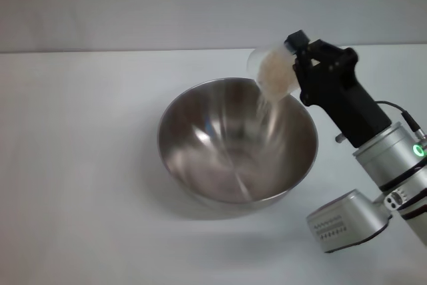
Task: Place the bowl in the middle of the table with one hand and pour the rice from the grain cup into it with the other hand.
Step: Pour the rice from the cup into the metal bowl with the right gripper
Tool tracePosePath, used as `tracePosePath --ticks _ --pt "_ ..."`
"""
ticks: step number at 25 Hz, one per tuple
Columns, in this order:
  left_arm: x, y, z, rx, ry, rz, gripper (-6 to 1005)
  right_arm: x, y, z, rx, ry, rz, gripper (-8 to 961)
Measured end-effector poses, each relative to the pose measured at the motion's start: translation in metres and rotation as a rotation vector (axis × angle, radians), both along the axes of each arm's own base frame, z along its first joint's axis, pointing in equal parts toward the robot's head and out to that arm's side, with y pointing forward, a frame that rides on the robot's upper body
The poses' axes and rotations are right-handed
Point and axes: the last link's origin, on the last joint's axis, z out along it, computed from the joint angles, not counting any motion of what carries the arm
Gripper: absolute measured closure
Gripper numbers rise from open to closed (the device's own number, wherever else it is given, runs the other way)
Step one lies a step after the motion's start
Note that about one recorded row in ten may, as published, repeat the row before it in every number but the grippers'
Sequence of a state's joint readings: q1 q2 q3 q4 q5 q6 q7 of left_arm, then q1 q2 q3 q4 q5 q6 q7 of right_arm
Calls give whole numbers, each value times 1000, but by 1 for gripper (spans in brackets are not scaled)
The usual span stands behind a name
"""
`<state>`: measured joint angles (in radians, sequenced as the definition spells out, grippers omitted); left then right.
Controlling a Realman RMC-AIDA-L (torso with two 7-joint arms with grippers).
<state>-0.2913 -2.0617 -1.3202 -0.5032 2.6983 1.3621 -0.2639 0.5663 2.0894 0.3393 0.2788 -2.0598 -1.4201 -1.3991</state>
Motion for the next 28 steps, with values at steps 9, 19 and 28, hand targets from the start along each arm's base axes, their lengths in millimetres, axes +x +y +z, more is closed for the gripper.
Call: tracePosePath --ticks 9,19,28 --pt "-2 -2 1 3 -2 5 186 -1 7 -6 17 -170 53 938" --pt "-1 -2 0 0 -5 4 186 0 8 -10 31 -302 118 937" --pt "-1 -2 0 -2 -4 4 186 -1 7 -11 87 -422 188 937"
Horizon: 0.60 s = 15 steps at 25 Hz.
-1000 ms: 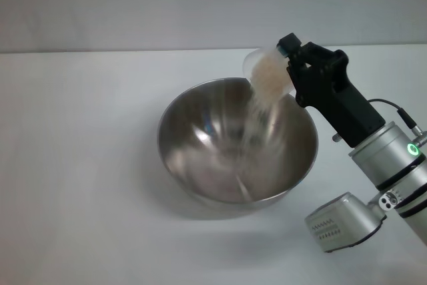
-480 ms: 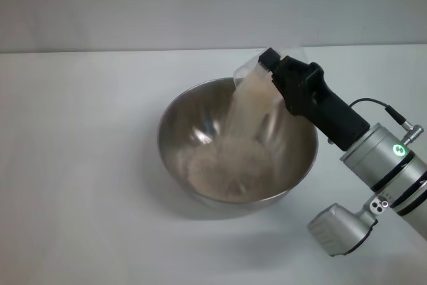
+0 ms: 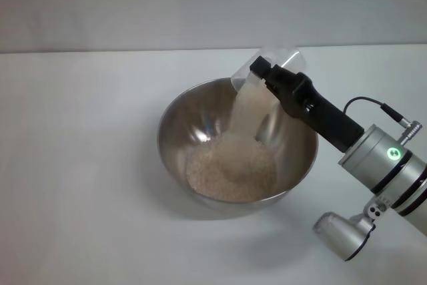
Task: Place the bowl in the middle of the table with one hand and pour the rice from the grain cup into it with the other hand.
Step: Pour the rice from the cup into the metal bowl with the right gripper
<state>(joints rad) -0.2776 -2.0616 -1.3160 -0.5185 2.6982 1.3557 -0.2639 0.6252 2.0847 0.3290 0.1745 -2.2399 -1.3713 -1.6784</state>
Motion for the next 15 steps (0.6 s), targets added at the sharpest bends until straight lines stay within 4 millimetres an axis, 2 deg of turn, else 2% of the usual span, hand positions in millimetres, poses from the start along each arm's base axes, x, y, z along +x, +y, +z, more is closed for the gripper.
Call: tracePosePath --ticks 15 --pt "-3 -3 0 -3 -13 4 186 2 -3 -1 89 -106 54 938"
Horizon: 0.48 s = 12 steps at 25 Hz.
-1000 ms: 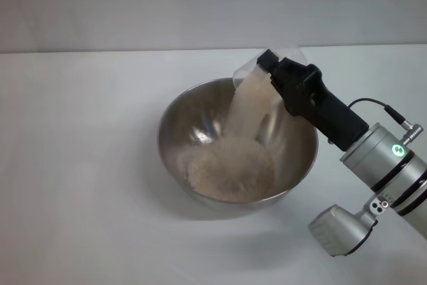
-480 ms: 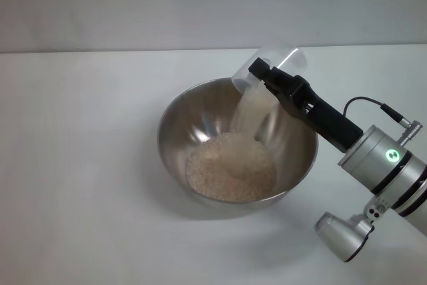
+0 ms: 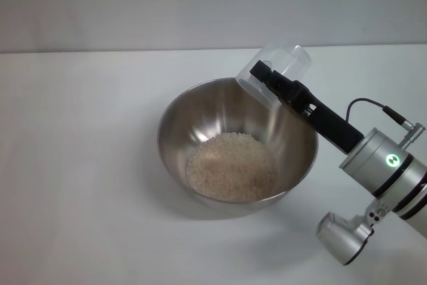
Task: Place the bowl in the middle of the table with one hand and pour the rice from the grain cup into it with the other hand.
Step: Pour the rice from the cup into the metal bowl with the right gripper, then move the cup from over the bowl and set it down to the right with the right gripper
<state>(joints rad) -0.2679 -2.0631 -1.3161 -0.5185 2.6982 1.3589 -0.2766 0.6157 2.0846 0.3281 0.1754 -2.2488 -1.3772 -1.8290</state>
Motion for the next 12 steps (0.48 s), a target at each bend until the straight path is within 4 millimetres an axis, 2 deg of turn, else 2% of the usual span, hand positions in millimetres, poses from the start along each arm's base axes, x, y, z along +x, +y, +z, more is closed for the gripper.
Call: tracePosePath --ticks 8,12 --pt "1 -1 1 6 -5 -4 186 -1 -1 -1 13 -12 10 937" --pt "0 -2 1 7 -6 -3 186 -6 -3 -1 -20 84 -21 937"
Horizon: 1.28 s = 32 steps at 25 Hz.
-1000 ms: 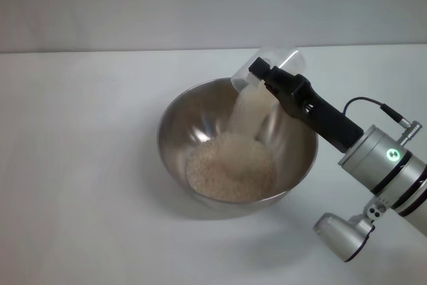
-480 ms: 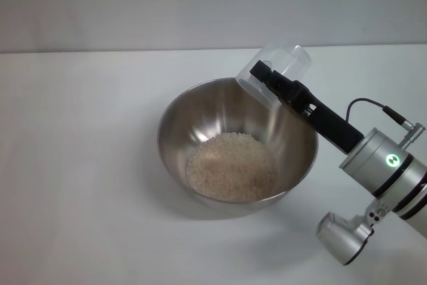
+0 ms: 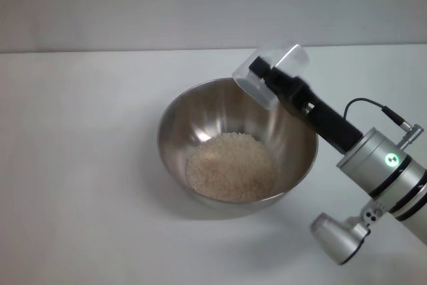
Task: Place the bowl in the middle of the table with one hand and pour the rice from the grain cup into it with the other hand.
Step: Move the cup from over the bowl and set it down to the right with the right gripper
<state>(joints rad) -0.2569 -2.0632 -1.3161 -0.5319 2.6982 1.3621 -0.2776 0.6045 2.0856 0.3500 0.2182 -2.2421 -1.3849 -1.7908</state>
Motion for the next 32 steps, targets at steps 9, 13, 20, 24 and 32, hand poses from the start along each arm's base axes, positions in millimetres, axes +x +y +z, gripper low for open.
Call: tracePosePath --ticks 9,13,20,24,32 --pt "0 0 0 1 0 -1 186 -11 -11 25 -196 685 -160 938" --pt "1 1 1 1 1 -5 186 -4 -22 45 -308 1068 -178 937" --pt "2 2 1 1 2 -7 186 37 -30 73 -353 1618 -243 937" --pt "2 1 1 3 0 -9 186 60 -36 73 -368 1774 -311 937" --pt "3 0 2 8 -1 -17 186 84 -36 58 -435 1877 -488 938"
